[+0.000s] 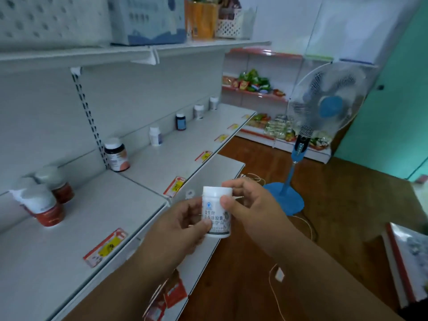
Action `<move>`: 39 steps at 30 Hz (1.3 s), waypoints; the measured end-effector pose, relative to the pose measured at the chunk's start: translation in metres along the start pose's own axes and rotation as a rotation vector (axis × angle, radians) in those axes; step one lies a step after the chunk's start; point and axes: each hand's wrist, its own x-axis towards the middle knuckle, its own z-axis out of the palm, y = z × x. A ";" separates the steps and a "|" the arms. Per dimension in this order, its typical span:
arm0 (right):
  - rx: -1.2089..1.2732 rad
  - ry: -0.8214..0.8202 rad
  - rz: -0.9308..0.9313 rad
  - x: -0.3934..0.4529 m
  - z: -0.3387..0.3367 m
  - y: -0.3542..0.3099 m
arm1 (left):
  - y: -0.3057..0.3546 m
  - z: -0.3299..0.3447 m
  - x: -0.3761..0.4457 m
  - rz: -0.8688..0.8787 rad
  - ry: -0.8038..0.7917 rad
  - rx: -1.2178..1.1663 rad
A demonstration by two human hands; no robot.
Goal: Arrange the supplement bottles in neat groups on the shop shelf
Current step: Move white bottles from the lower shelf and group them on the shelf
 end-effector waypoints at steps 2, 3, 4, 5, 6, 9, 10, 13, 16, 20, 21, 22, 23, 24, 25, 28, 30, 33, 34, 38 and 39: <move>-0.020 0.010 -0.002 0.032 -0.025 0.006 | 0.015 0.015 0.034 -0.013 0.005 -0.030; -0.024 0.013 0.005 0.048 -0.036 0.009 | 0.022 0.023 0.050 -0.014 0.011 -0.043; -0.027 0.013 0.003 0.064 -0.046 0.013 | 0.027 0.029 0.066 -0.016 0.027 -0.051; -0.029 0.013 -0.003 0.081 -0.055 0.017 | 0.030 0.034 0.082 -0.016 0.043 -0.042; -0.023 0.016 -0.002 0.098 -0.062 0.022 | 0.033 0.038 0.100 -0.014 0.063 -0.019; 0.032 0.007 0.008 0.150 -0.071 0.037 | 0.031 0.039 0.150 -0.023 0.135 0.033; 0.057 0.004 0.016 0.167 -0.072 0.043 | 0.030 0.038 0.167 -0.026 0.147 0.048; 0.112 0.009 0.020 0.223 -0.074 0.058 | 0.027 0.028 0.222 -0.027 0.156 0.059; 0.120 0.021 0.057 0.276 -0.085 0.070 | 0.022 0.018 0.285 -0.055 0.115 0.038; 0.139 0.035 0.107 0.330 -0.119 0.076 | 0.031 0.022 0.364 -0.104 0.024 -0.030; 0.137 0.043 0.106 0.341 -0.130 0.078 | 0.034 0.027 0.382 -0.101 0.003 -0.035; 0.131 0.054 0.101 0.353 -0.141 0.080 | 0.036 0.032 0.399 -0.088 -0.014 -0.021; 0.123 0.068 0.088 0.365 -0.151 0.083 | 0.039 0.037 0.417 -0.073 -0.029 -0.007; 0.117 0.080 0.079 0.379 -0.161 0.087 | 0.041 0.042 0.434 -0.057 -0.038 0.003; 0.120 0.086 0.076 0.393 -0.169 0.092 | 0.042 0.046 0.452 -0.044 -0.040 0.013; 0.119 0.050 0.076 0.440 -0.191 0.110 | 0.041 0.060 0.506 -0.004 0.000 0.081; 0.092 0.017 0.094 0.474 -0.208 0.128 | 0.039 0.072 0.541 0.009 0.048 0.137; 0.056 -0.052 0.102 0.539 -0.234 0.159 | 0.036 0.092 0.598 0.024 0.130 0.199; 0.030 -0.080 0.094 0.563 -0.242 0.168 | 0.036 0.097 0.619 0.029 0.161 0.230; -0.074 -0.215 0.105 0.649 -0.270 0.188 | 0.035 0.115 0.692 -0.021 0.286 0.286; -0.099 -0.256 0.078 0.665 -0.275 0.192 | 0.036 0.119 0.706 -0.037 0.311 0.306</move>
